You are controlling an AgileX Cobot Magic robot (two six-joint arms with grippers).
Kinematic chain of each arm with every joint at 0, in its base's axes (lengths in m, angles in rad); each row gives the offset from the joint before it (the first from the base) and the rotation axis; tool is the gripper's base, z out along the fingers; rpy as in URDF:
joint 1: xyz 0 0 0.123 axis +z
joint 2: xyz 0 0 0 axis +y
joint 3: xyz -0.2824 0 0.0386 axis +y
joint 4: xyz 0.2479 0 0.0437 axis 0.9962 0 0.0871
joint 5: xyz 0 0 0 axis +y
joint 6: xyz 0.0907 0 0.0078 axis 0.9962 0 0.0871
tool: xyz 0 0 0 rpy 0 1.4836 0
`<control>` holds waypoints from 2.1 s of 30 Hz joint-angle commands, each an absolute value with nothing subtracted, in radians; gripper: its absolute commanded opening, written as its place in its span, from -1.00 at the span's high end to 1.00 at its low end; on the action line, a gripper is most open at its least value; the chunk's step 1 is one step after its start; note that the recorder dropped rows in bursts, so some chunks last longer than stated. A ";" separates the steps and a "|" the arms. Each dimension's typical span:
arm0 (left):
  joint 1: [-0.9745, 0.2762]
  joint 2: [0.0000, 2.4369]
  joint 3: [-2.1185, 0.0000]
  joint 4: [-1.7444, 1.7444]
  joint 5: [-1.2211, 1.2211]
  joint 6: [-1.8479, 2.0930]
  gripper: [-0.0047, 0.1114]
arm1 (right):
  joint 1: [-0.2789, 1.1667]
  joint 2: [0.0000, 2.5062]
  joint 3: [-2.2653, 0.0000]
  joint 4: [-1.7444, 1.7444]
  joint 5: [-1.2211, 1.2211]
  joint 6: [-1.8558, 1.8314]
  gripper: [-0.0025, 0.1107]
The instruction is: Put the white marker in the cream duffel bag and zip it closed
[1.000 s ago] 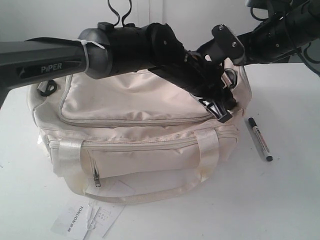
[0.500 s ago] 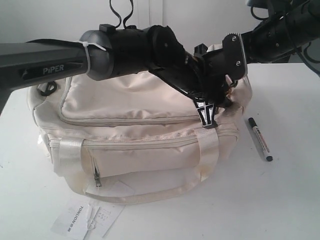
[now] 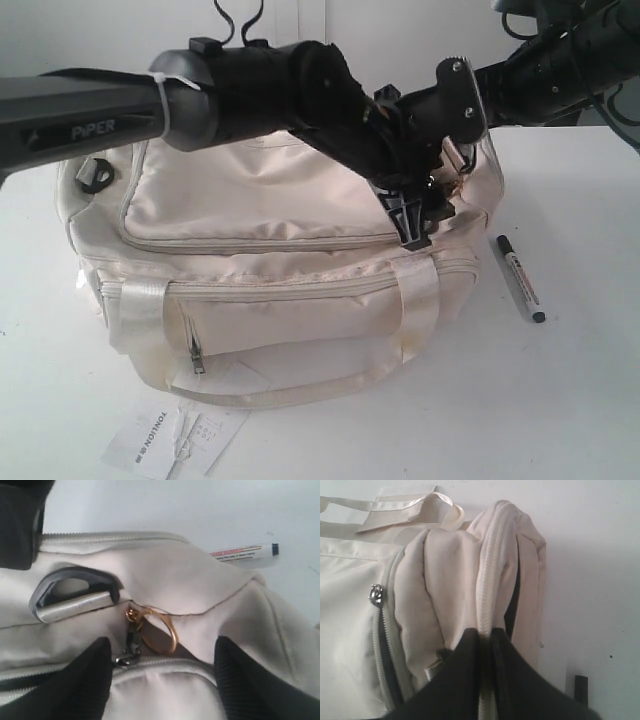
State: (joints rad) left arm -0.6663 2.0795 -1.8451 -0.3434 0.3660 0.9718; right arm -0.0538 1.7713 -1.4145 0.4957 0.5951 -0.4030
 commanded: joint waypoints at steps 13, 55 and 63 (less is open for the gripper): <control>-0.660 1.930 -1.852 -0.230 0.866 0.536 0.49 | -0.060 1.772 -1.421 0.499 0.598 -0.398 0.96; -0.700 2.043 -1.846 -0.262 0.542 1.121 -0.14 | -0.059 1.717 -1.421 0.504 0.873 -0.427 0.96; -0.700 2.072 -1.846 -0.200 0.460 1.119 -0.07 | -0.059 1.717 -1.421 0.502 0.877 -0.433 0.96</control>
